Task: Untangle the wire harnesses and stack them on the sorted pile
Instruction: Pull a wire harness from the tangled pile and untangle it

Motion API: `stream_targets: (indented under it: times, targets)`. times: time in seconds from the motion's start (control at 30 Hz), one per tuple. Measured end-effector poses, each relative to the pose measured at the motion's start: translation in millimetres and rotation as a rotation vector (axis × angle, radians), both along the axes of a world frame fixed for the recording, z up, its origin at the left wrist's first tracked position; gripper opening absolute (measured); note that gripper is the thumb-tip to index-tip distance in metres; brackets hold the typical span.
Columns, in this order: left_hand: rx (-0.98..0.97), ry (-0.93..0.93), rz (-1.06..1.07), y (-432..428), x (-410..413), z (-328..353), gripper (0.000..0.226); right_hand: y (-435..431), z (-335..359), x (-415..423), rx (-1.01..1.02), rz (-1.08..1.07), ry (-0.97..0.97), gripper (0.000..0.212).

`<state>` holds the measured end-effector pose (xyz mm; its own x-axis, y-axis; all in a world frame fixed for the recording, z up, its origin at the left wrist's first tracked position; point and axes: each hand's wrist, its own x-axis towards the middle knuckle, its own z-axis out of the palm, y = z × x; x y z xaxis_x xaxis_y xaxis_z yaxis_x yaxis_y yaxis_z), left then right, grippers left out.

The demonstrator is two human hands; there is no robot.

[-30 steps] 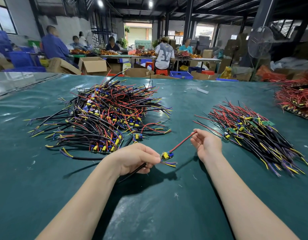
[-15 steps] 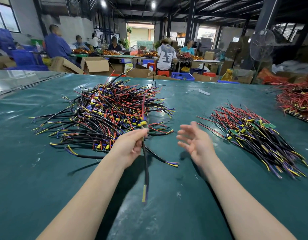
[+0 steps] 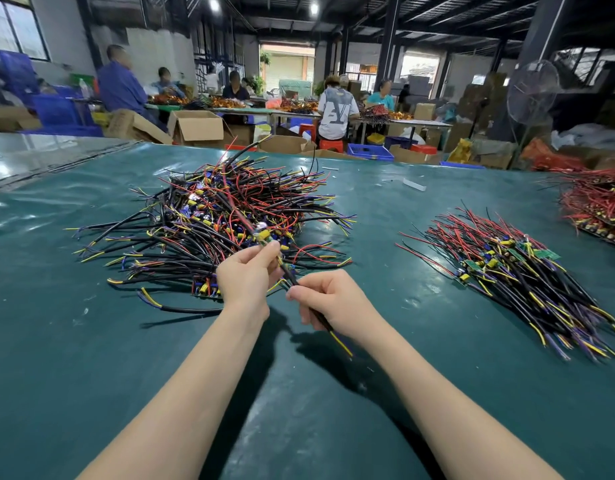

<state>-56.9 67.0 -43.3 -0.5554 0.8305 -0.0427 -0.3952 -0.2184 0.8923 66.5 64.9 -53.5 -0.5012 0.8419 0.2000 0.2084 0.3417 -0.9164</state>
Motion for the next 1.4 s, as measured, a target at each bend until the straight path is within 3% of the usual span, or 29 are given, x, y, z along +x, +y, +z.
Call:
stream_targets:
  times: [0.1,0.23,0.4,0.7,0.8,1.03,1.27,1.4]
  targets:
    - [-0.035,0.073,0.126,3.1,-8.7,-3.5,0.009,-3.0,0.7,-0.3,0.051,0.023,-0.071,0.030]
    - [-0.066,0.245,0.168,3.2,-5.4,-6.8,0.013,-5.5,2.0,-1.1,0.114,0.052,-0.070,0.033]
    - [-0.031,0.042,0.230,3.2,-25.3,-1.9,0.023,-5.7,1.6,2.5,-0.097,0.046,-0.044,0.033]
    - [-0.071,-0.272,0.221,7.3,-34.1,3.6,0.026,-10.6,14.7,5.3,-0.119,0.171,-0.026,0.034]
    - [-0.075,-0.304,0.233,7.6,-41.8,2.4,0.026,-11.7,17.0,5.7,-0.004,0.076,-0.030,0.041]
    - [-0.060,-0.258,0.093,8.4,-35.7,6.6,0.021,-28.8,24.1,-7.3,0.087,0.244,-0.008,0.038]
    - [-0.103,-0.266,0.034,5.3,-41.2,2.7,0.023,-26.8,21.4,-4.4,0.064,0.286,-0.067,0.051]
    - [-0.124,-0.344,-0.011,6.7,-47.7,4.3,0.020,-21.6,21.0,4.8,0.029,0.313,-0.108,0.023]
